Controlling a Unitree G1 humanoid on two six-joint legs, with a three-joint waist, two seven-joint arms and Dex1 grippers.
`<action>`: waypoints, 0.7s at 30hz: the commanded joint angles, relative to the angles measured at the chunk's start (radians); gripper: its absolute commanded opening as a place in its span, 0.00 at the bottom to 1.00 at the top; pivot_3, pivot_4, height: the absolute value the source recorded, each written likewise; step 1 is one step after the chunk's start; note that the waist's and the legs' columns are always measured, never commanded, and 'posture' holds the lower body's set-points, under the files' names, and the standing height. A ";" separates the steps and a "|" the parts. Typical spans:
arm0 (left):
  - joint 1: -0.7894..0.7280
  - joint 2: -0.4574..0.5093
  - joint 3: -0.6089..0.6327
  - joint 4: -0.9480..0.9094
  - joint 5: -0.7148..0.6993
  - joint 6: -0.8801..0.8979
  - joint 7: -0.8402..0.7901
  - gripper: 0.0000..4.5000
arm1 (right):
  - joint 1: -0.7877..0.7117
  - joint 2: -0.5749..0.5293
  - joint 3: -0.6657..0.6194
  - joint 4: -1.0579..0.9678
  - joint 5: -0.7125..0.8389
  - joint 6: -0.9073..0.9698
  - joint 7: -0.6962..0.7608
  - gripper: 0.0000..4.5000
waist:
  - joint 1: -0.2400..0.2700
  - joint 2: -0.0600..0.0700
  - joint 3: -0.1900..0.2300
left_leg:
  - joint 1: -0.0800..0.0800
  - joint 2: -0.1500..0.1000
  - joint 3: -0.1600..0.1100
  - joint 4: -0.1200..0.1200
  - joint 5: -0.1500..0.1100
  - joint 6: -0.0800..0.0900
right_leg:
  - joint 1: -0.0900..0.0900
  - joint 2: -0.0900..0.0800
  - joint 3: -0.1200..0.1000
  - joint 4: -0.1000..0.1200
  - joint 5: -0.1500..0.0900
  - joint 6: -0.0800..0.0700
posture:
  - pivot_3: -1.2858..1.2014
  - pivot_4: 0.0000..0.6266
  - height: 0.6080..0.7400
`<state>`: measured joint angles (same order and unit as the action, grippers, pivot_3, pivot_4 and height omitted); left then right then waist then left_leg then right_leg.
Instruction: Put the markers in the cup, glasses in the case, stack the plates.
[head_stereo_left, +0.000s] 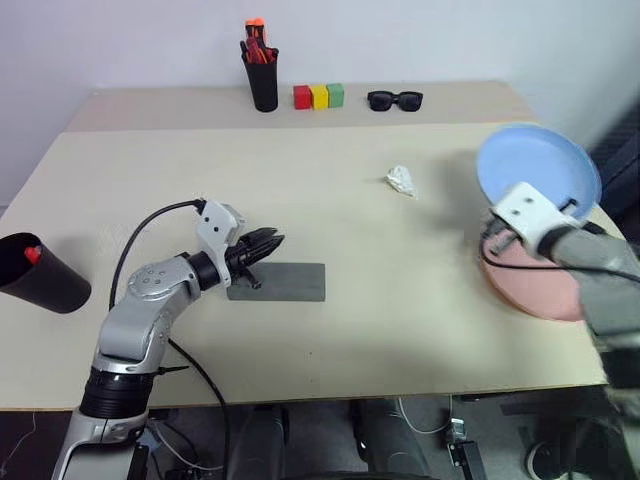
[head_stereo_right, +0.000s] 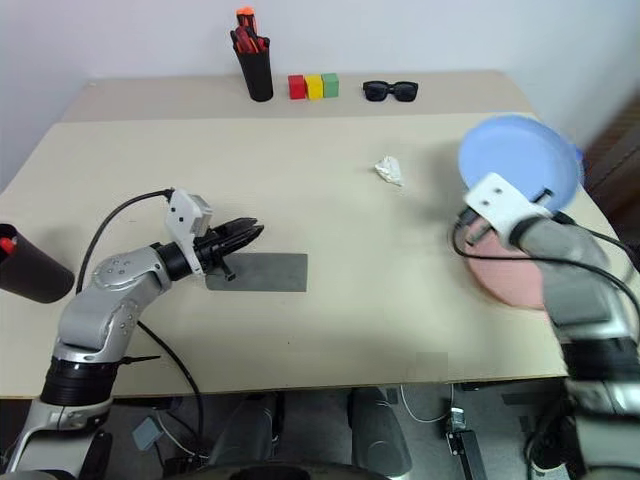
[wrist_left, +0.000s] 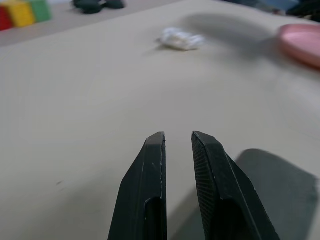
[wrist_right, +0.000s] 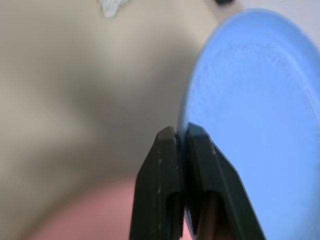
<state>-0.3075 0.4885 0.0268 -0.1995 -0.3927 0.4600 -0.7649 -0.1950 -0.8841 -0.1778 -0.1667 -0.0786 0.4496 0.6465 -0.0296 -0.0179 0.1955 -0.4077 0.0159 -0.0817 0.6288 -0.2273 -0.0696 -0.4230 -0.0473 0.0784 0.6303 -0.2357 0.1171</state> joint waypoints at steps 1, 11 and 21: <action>-0.031 -0.006 0.004 0.035 -0.023 -0.059 -0.051 0.17 | 0.121 -0.044 -0.125 -0.191 0.080 0.139 0.096 0.00 | -0.006 0.000 0.000 | 0.000 0.000 0.000 0.001 0.000 0.000 | 0.000 0.000 0.000 0.000 -0.001 -0.001 | 0.52 0.24 1.00; -0.074 -0.020 -0.033 0.094 0.023 -0.107 -0.047 0.17 | -0.074 0.069 0.021 -0.104 0.094 0.074 0.013 0.76 | -0.038 -0.001 0.000 | 0.005 0.001 0.003 0.002 0.000 0.000 | 0.003 0.001 0.003 0.000 -0.001 -0.005 | 0.52 0.24 1.00; 0.053 0.018 0.030 -0.061 0.022 -0.073 0.055 0.17 | -0.728 0.470 0.279 0.908 -0.057 -0.330 -0.228 0.76 | -0.031 0.000 0.001 | 0.003 0.001 0.002 -0.001 0.000 0.000 | 0.001 0.000 0.002 0.001 0.002 -0.002 | 0.52 0.24 1.00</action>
<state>-0.2678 0.4952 0.0255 -0.1990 -0.3677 0.3840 -0.7299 -0.8608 -0.4233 0.1030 0.6205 -0.1124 0.2082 0.4663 -0.0609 -0.0178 0.1960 -0.4066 0.0164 -0.0803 0.6281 -0.2269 -0.0699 -0.4232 -0.0471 0.0798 0.6312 -0.2339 0.1156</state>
